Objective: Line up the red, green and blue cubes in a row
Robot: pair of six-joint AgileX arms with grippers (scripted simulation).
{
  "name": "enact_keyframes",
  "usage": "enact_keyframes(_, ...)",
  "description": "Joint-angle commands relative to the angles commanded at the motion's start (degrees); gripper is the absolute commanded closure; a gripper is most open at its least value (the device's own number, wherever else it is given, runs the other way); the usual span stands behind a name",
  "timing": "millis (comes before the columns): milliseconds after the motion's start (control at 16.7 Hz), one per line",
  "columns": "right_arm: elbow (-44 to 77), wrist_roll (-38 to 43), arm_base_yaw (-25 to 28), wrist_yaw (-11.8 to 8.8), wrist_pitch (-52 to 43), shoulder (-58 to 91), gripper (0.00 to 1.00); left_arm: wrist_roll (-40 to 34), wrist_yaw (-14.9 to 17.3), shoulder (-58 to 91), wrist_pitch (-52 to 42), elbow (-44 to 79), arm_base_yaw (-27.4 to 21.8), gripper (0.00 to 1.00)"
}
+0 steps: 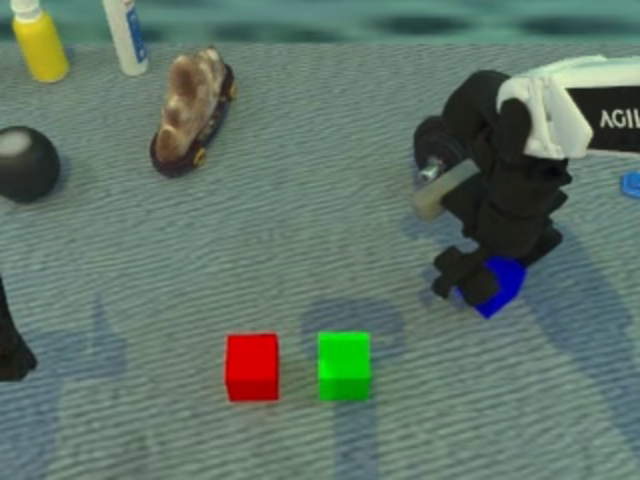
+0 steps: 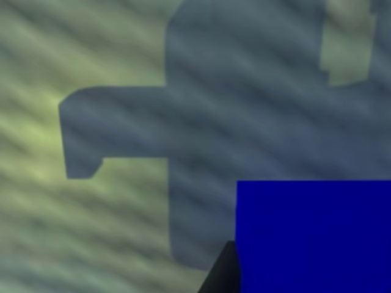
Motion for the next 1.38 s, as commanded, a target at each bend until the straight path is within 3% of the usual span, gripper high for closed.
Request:
enact_keyframes(300,0.8,0.1,-0.1,0.0,-1.2,-0.7,1.0,0.0,0.0,0.0,0.0,0.0,0.0,0.0)
enact_keyframes(720,8.2,0.0,0.3,-0.1,-13.3,-5.3,1.0,0.0,0.0,0.0,0.0,0.0,0.0,0.0)
enact_keyframes(1020,8.4,0.2,0.1,-0.1,-13.8,-5.4,1.0,0.0,0.0,0.0,0.0,0.0,0.0,0.0)
enact_keyframes(1200,7.7,4.0,1.5,-0.1,-13.8,-6.2,1.0,0.0,0.0,0.0,0.0,0.0,0.0,0.0)
enact_keyframes(1380,5.6,12.8,4.0,-0.1,-13.8,-8.2,1.0,0.0,0.0,0.0,0.0,0.0,0.0,0.0)
